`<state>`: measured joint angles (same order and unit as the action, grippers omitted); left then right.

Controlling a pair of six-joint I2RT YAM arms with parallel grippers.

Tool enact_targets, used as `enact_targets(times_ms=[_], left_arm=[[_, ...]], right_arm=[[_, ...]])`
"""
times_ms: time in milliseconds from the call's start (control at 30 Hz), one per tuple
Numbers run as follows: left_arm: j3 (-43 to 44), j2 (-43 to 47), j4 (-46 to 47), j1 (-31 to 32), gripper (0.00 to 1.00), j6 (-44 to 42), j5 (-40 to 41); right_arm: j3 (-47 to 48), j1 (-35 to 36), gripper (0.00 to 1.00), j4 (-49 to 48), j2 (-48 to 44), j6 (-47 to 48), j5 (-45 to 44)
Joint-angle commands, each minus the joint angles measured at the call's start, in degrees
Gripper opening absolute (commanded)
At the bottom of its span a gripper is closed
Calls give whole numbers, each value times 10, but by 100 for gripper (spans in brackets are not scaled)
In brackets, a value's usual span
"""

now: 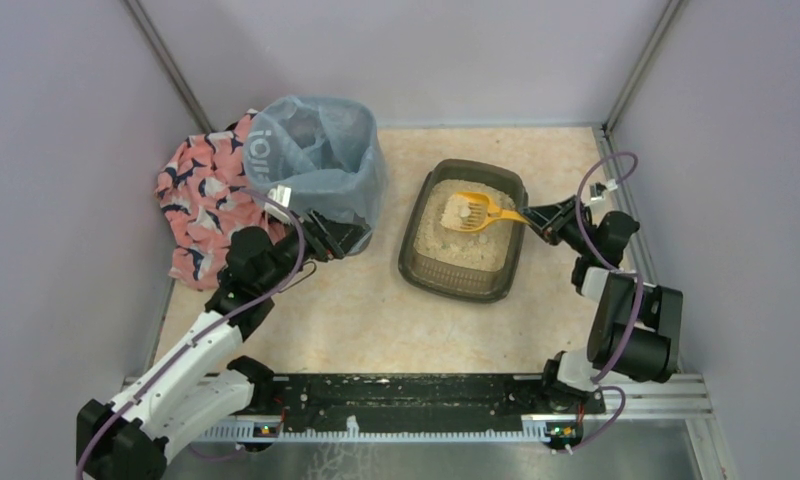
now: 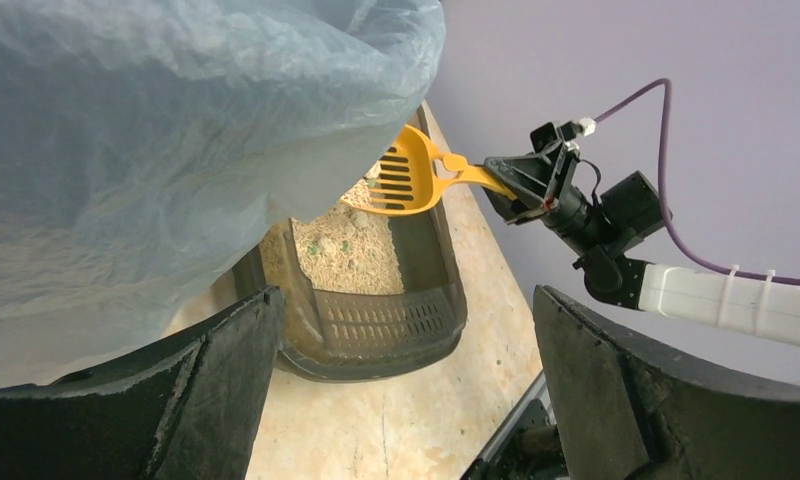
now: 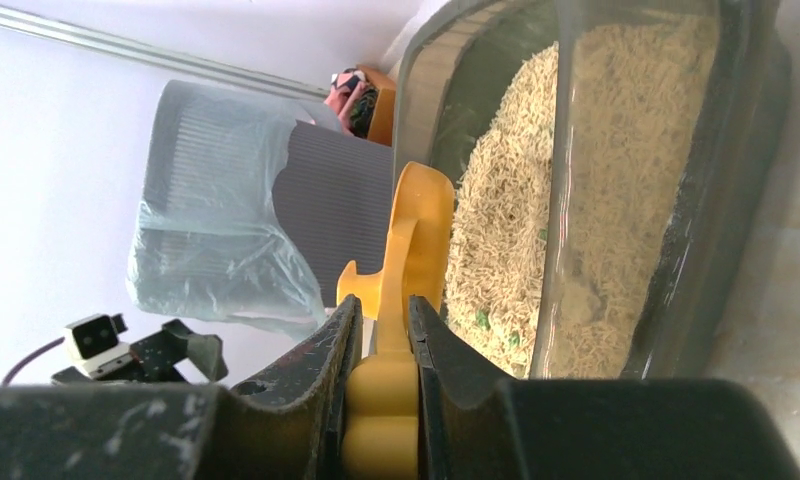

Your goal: Clean the litter box

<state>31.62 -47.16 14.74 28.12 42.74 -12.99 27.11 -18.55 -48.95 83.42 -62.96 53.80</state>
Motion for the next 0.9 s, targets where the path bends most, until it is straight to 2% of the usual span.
enact_targets(times_ms=[0, 67, 167, 267, 367, 467, 533, 633, 700, 800, 867], left_arm=[[32, 1, 22, 0, 99, 4, -27], [34, 2, 23, 1, 99, 0, -19], [42, 1, 18, 4, 99, -3, -20], [36, 4, 23, 8, 99, -1, -16], [42, 6, 7, 8, 99, -5, -14], [30, 18, 7, 9, 99, -8, -3], [35, 17, -4, 8, 99, -13, -1], [36, 22, -6, 10, 99, -14, -4], [40, 21, -13, 9, 99, -20, 1], [43, 26, -20, 10, 99, -22, 3], [39, 27, -14, 9, 99, -21, 4]], right_arm=[[33, 24, 0, 9, -29, 47, -12], [16, 38, 0, -6, -38, 36, -33], [4, 19, 0, -18, -31, 26, -46], [-27, 14, 0, -174, 3, -66, -52], [-47, -21, 0, -268, 40, -120, -54], [-51, 3, 0, -351, 74, -162, -48], [-77, -14, 0, -346, 64, -154, -68], [-70, 0, 0, -277, 47, -103, -64], [-86, -16, 0, -280, 28, -102, -79], [-63, -12, 0, -227, 12, -72, -65], [-77, -33, 0, -245, -2, -89, -80]])
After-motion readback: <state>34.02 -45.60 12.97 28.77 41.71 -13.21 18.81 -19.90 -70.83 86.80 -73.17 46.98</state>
